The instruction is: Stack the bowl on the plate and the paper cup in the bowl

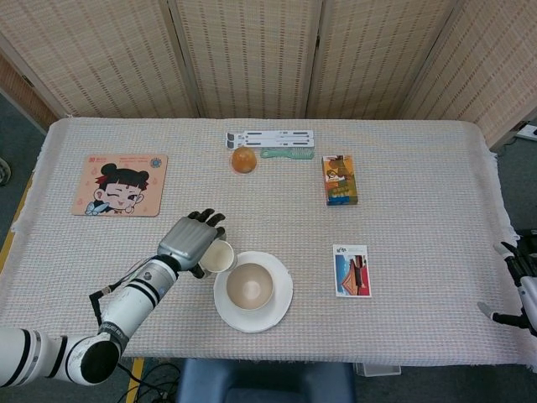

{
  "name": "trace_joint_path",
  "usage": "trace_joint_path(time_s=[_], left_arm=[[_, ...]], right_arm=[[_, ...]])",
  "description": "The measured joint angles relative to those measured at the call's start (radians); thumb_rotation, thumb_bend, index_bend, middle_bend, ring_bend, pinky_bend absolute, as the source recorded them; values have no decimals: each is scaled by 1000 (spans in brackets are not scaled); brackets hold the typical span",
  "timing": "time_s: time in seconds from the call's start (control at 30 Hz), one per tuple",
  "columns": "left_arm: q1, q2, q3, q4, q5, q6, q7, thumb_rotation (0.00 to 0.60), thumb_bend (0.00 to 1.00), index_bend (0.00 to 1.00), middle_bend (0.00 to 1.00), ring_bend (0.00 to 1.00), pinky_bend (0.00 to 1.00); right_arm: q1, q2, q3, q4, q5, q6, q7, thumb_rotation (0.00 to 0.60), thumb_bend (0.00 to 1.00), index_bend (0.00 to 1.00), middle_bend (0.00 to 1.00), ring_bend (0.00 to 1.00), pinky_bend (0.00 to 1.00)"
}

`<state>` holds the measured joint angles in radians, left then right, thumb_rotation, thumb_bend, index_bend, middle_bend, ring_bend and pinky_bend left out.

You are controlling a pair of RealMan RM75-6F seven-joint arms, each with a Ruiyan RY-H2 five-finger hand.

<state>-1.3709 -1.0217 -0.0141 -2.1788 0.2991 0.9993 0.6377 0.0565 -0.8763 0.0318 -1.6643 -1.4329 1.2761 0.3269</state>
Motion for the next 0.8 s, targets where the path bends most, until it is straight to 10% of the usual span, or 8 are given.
trace_joint_path(time_s=[0.8], left_arm=[[30, -238, -58, -37, -84, 248, 97, 600, 230, 453, 129, 0, 170]], right_arm=[[8, 20, -39, 60, -106, 36, 158, 600, 209, 0, 0, 0, 0]])
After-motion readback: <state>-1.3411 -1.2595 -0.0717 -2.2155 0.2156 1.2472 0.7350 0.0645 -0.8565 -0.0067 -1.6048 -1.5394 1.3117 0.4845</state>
